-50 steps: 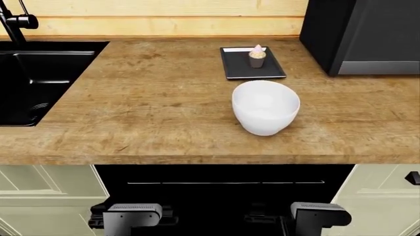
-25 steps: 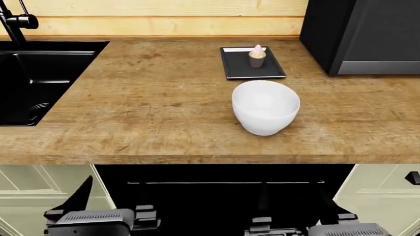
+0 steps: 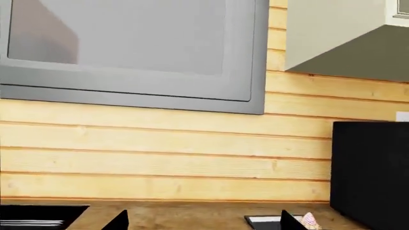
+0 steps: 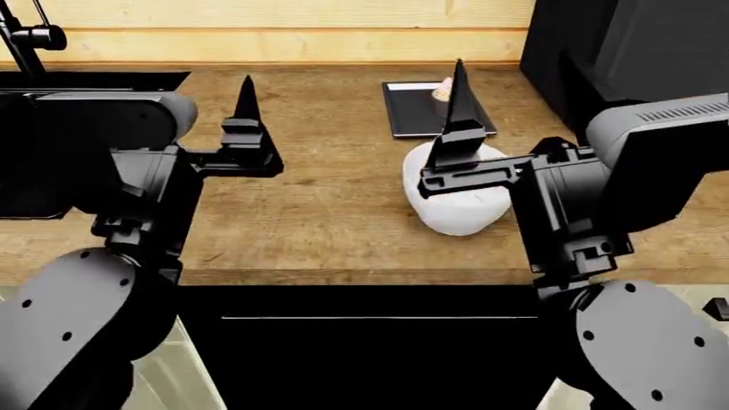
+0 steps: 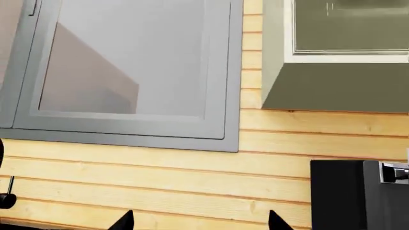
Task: Move the fresh-baked cupcake off the tray onto the counter, and place the bowl used for mixing into the sink.
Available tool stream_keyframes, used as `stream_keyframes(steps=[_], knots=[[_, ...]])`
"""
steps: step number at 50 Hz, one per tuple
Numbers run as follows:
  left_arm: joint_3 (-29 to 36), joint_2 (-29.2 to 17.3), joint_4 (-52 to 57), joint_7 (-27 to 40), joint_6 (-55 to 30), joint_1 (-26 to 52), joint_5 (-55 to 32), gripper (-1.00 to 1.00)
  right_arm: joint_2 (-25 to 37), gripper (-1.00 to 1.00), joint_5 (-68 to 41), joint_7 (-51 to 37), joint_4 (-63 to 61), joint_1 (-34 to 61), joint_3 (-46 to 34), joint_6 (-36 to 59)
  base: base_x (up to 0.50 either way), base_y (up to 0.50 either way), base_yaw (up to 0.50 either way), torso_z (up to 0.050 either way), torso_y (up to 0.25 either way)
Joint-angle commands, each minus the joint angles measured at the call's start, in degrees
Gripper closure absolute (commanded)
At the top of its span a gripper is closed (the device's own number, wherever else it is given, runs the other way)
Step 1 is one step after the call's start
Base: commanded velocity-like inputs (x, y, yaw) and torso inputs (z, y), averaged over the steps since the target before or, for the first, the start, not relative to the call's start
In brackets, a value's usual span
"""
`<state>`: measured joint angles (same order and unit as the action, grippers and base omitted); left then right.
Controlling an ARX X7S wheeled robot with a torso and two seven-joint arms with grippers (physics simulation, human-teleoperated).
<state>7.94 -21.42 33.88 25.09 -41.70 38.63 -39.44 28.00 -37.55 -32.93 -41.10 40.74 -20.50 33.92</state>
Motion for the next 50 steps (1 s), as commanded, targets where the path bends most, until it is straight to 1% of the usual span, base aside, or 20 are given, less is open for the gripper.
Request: stream_keyframes(steps=[1, 3, 4, 5, 6, 7, 8, 9, 10, 15, 16, 19, 23, 28, 32, 50], knots=[[1.24, 0.67, -5.62, -1.87, -1.86, 9.94, -1.42, -1.00, -0.24, -1.00, -3.53, 0.71, 4.04, 10.37, -1.17, 2.59, 0.00, 0.00, 0.00, 0.000, 0.000], [1.26, 0.65, -5.63, -1.85, -1.84, 9.94, -1.44, -1.00, -0.23, -1.00, -3.54, 0.70, 4.04, 10.37, -1.19, 2.57, 0.00, 0.00, 0.00, 0.000, 0.000], [1.26, 0.53, -7.48, -1.47, -3.05, 11.29, -1.41, -1.00, -0.67, -1.00, -5.58, 0.76, 5.87, 12.01, -1.04, 4.83, 0.00, 0.00, 0.00, 0.000, 0.000], [1.02, 0.80, -10.12, -1.50, -2.36, 12.57, -0.46, -1.00, -1.54, -1.00, -7.45, 0.01, 7.17, 13.15, 0.31, 5.68, 0.00, 0.00, 0.00, 0.000, 0.000], [1.29, 1.11, -12.97, -2.56, -1.71, 14.37, 0.08, -1.00, -2.10, -1.00, -9.54, -0.07, 8.61, 14.49, 1.20, 6.90, 0.00, 0.00, 0.00, 0.000, 0.000], [1.49, 1.50, -14.84, -3.25, -1.30, 15.70, 0.30, -1.00, -1.74, -1.00, -8.82, 1.12, 9.78, 16.15, 0.34, 7.32, 0.00, 0.00, 0.00, 0.000, 0.000], [2.27, 1.73, -16.71, -4.30, -0.52, 16.77, 1.05, -1.00, -2.90, -1.00, -11.97, -0.50, 11.71, 16.76, 3.02, 8.24, 0.00, 0.00, 0.00, 0.000, 0.000], [2.76, 1.95, -18.13, -5.35, -0.25, 17.75, 1.08, -1.00, -2.25, -1.00, -10.34, 1.27, 12.91, 18.16, 1.65, 8.05, 0.00, 0.00, 0.00, 0.000, 0.000], [3.91, 2.07, -20.54, -6.83, 0.89, 18.93, 2.26, -1.00, -2.30, -1.00, -12.26, 0.88, 14.21, 19.58, 3.23, 9.10, 0.00, 0.00, 0.00, 0.000, 0.000], [5.93, 3.23, -28.30, -11.08, 3.12, 22.42, 3.50, -1.00, -2.75, -1.00, -13.84, 2.89, 24.40, 26.28, 4.36, 11.87, 0.00, 0.00, 0.00, 0.000, 0.000], [6.39, 4.32, -32.12, -11.98, 4.96, 23.48, 4.57, -1.00, -2.57, -1.00, -13.78, 4.04, 26.97, 28.57, 4.18, 12.54, 0.00, 0.00, 0.00, 0.000, 0.000], [7.37, 5.88, -37.37, -13.62, 8.01, 24.92, 6.18, -1.00, -2.87, -1.00, -14.19, 4.88, 32.33, 32.28, 4.05, 14.59, 0.00, 0.00, 0.00, 0.000, 0.000], [7.36, 6.32, -38.38, -13.87, 9.11, 25.12, 6.41, -1.00, -3.96, -1.00, -15.89, 6.31, 36.43, 34.69, 3.52, 16.96, 0.00, 0.00, 0.00, 0.000, 0.000], [6.71, 5.47, -35.88, -12.93, 8.81, 24.42, 6.02, -1.00, -6.01, -1.00, -13.93, 10.42, 45.13, 39.92, 0.59, 17.15, 0.00, 0.00, 0.00, 0.000, 0.000], [6.04, 5.32, -34.77, -12.45, 8.54, 23.60, 5.17, -1.00, -7.42, -1.00, -12.74, 13.39, 50.58, 41.55, -1.52, 16.79, 0.00, 0.00, 0.00, 0.000, 0.000], [6.58, 6.61, -37.81, -13.04, 11.72, 23.64, 6.08, -1.00, -9.42, -1.00, -9.41, 19.36, 60.26, 44.90, -5.75, 14.57, 0.01, 0.00, 0.00, 0.000, 0.000]])
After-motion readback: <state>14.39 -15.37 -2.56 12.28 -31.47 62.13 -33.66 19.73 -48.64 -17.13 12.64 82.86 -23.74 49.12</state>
